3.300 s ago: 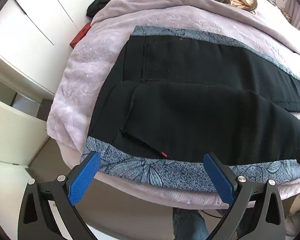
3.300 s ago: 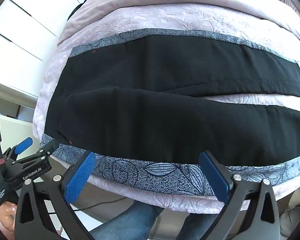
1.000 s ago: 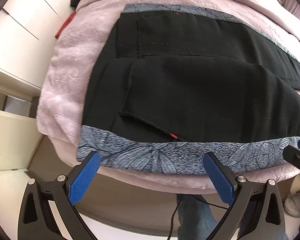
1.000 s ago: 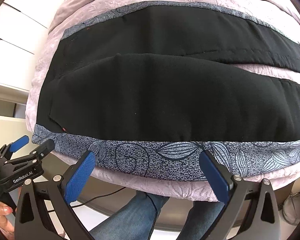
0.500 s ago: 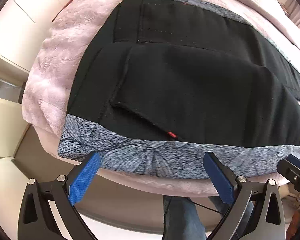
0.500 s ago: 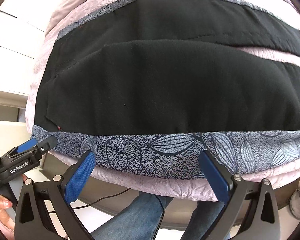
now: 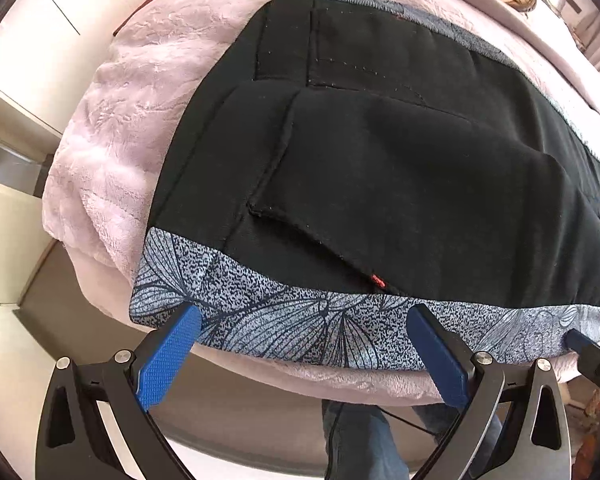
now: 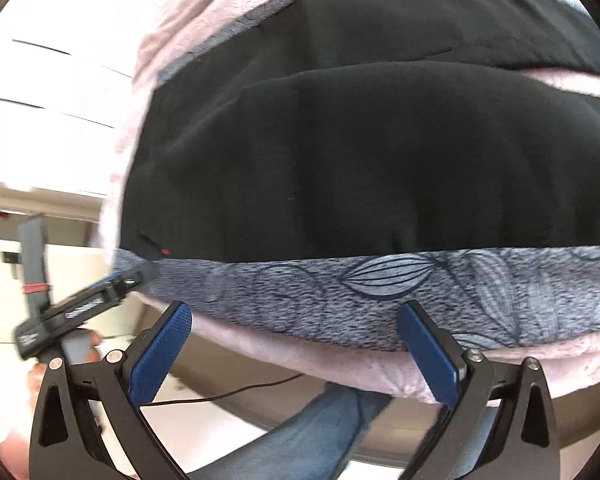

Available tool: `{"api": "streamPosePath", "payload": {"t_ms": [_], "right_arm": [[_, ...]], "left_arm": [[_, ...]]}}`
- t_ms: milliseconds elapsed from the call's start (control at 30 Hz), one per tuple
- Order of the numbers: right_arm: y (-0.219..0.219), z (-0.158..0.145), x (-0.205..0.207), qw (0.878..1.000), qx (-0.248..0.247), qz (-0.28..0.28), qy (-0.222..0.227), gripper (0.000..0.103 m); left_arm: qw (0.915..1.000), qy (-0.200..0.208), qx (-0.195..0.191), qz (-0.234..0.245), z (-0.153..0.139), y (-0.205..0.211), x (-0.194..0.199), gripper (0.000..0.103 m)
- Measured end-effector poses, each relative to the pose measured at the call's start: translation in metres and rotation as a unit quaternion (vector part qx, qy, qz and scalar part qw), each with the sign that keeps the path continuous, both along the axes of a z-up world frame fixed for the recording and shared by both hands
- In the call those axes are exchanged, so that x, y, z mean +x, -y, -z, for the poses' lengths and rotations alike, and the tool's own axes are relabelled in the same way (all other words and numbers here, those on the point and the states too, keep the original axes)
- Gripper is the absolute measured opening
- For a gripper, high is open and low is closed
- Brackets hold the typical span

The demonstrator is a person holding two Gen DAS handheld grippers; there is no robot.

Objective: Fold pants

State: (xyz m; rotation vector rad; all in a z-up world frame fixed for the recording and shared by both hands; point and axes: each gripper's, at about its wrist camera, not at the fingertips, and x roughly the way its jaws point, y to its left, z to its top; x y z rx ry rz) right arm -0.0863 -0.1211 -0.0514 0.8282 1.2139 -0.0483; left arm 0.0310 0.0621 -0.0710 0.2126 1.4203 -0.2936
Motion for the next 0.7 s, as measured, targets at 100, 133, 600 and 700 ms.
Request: {"api": "streamPosePath", "payload": {"t_ms": [100,133,600,700], "right_arm": [[0.003,0.004,-0.003,0.999,0.041,0.008,0.016,0.103],[0.004,0.006,-0.003,0.999,0.05,0.011,0.018,0.101],[0.006,0.052,-0.015,0.978,0.206,0.042,0.002,0.07],[0.008,0.051,-0.022,0.977,0.204,0.06,0.0,0.07]], "left_arm": [[0.9999,0.006,-0.009,-0.003,0.001,-0.007,0.0,0.103],[0.9999,0.007,-0.012,-0.004,0.001,-0.011,0.001,0.103],[0.9897,-0.038,-0.126,-0.056,0.009,-0.064,0.015,0.103],[0.989,-0.042,-0.13,-0.056,0.005,-0.07,0.008,0.103]]}}
